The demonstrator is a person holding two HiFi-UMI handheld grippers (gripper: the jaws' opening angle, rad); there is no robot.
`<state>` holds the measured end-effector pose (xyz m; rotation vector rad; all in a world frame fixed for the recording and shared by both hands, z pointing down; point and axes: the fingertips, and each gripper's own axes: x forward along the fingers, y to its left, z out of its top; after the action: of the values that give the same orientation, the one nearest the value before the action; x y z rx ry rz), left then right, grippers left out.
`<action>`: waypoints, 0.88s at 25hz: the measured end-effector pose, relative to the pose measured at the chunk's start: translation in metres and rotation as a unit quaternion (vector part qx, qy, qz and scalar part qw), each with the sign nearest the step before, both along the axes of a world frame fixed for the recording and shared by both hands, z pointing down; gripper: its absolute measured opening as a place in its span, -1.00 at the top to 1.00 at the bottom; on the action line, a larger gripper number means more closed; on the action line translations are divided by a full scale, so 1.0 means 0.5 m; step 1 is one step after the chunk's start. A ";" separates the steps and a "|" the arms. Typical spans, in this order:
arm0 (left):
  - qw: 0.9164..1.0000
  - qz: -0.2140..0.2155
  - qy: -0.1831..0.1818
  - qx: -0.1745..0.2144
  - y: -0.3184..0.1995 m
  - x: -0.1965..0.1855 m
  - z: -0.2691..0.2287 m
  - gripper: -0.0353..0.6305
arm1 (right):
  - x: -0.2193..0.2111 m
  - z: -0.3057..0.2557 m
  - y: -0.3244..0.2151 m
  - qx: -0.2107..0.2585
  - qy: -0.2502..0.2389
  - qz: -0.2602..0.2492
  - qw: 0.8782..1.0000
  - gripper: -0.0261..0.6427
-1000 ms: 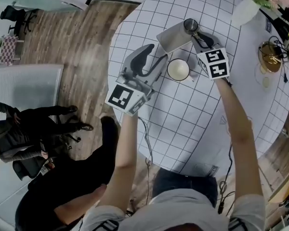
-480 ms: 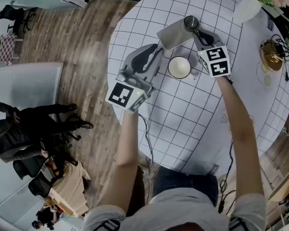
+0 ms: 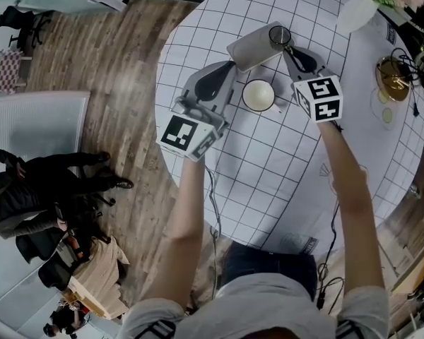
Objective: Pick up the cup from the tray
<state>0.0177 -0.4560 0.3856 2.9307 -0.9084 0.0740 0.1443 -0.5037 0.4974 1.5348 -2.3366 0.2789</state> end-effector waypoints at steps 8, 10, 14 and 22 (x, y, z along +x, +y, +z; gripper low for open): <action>1.000 0.014 -0.001 0.007 0.034 0.037 -0.024 0.87 | 0.036 -0.019 0.070 -0.002 -0.011 0.014 1.000 0.81; 1.000 0.019 -0.008 0.009 0.046 0.043 -0.027 0.87 | 0.042 -0.026 0.089 0.000 -0.010 0.014 1.000 0.81; 1.000 0.023 -0.013 0.010 0.071 0.051 -0.033 0.87 | 0.050 -0.029 0.127 -0.002 -0.005 0.008 1.000 0.81; 1.000 0.027 -0.010 0.005 0.114 0.060 -0.023 0.87 | 0.046 0.031 0.183 -0.039 0.000 0.008 0.999 0.81</action>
<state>0.0479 -0.3989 0.3740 2.9687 -0.8343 0.1017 0.1673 -0.4122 0.5129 1.5156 -2.2858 0.3693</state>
